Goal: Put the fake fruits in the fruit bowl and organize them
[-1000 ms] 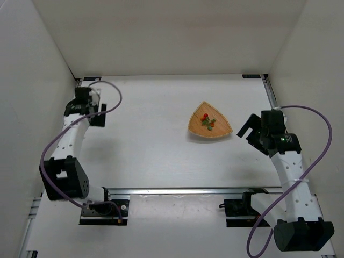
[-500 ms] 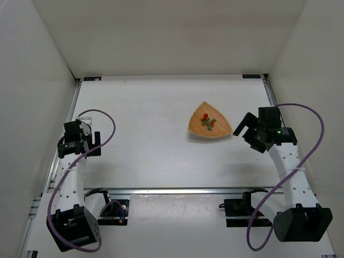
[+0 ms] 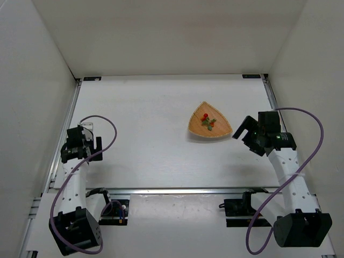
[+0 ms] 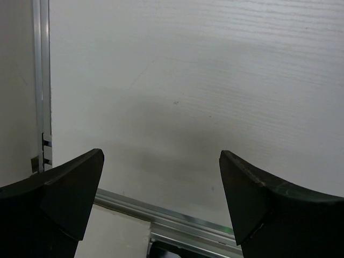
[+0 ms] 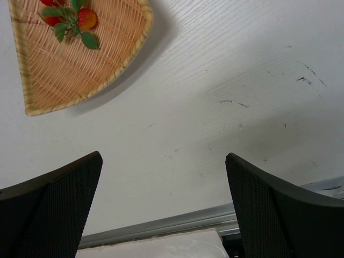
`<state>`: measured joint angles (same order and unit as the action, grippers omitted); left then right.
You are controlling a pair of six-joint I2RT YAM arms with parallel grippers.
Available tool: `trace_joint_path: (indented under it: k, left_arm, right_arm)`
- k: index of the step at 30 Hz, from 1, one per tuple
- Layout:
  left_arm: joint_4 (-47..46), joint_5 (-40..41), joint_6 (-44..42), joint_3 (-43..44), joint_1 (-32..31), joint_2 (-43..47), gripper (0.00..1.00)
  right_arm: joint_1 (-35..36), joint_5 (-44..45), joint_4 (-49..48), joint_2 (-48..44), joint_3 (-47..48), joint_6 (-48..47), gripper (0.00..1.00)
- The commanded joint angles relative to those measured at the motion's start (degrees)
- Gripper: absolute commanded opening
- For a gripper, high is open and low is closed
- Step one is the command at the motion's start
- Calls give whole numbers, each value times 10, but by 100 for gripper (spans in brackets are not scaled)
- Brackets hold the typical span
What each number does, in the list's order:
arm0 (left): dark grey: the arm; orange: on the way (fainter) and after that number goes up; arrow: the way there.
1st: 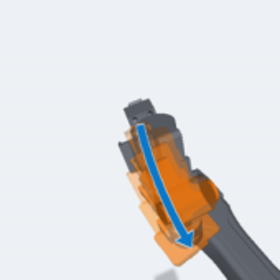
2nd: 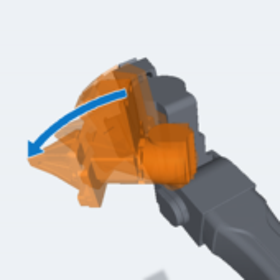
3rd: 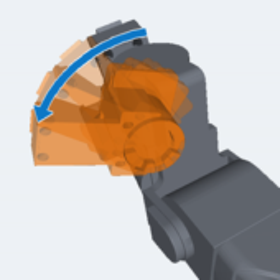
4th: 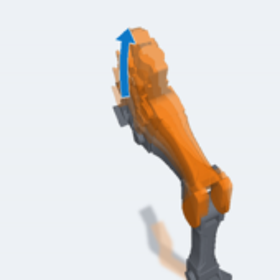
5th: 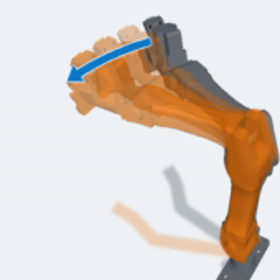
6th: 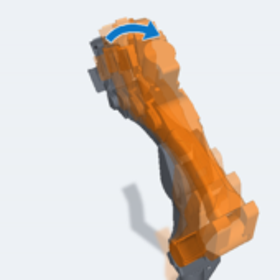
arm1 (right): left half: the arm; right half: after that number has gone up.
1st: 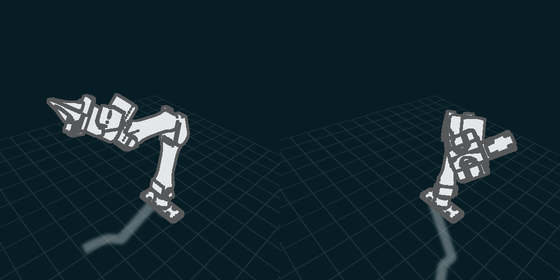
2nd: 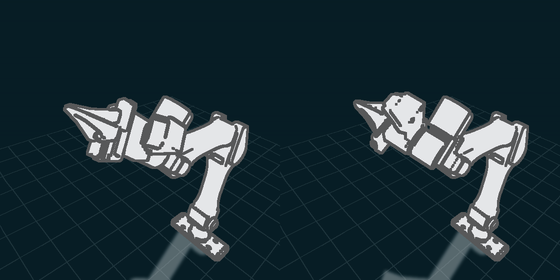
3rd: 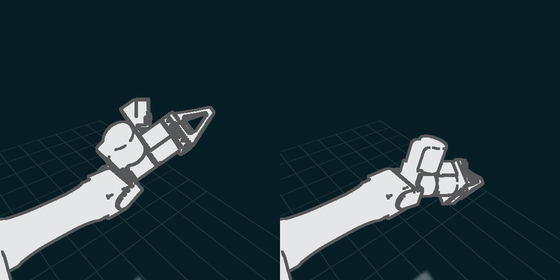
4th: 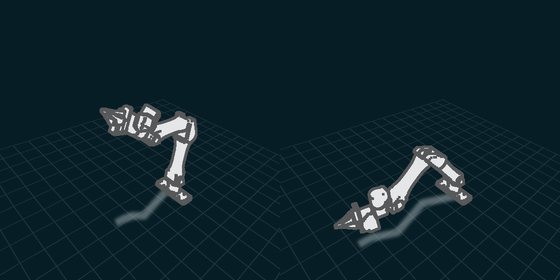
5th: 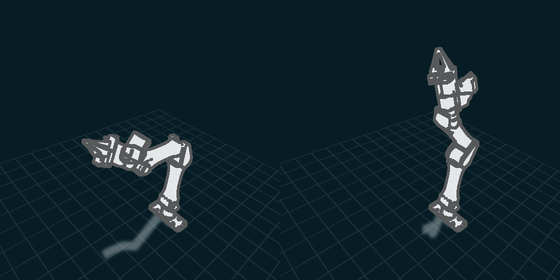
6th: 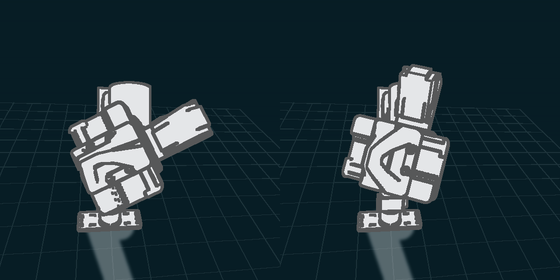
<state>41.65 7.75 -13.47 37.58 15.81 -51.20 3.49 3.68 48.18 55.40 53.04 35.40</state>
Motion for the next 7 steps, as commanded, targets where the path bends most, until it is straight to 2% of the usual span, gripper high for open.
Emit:
trace_joint_path:
  k: [1,7]
  left_arm:
    - [-14,5,4,-9,4,6,100]
    - [-14,5,4,-9,4,6,100]
  right_arm:
    - [-1,5,-10,-20,-9,3,100]
    - [-1,11,-17,-33,-20,8,98]
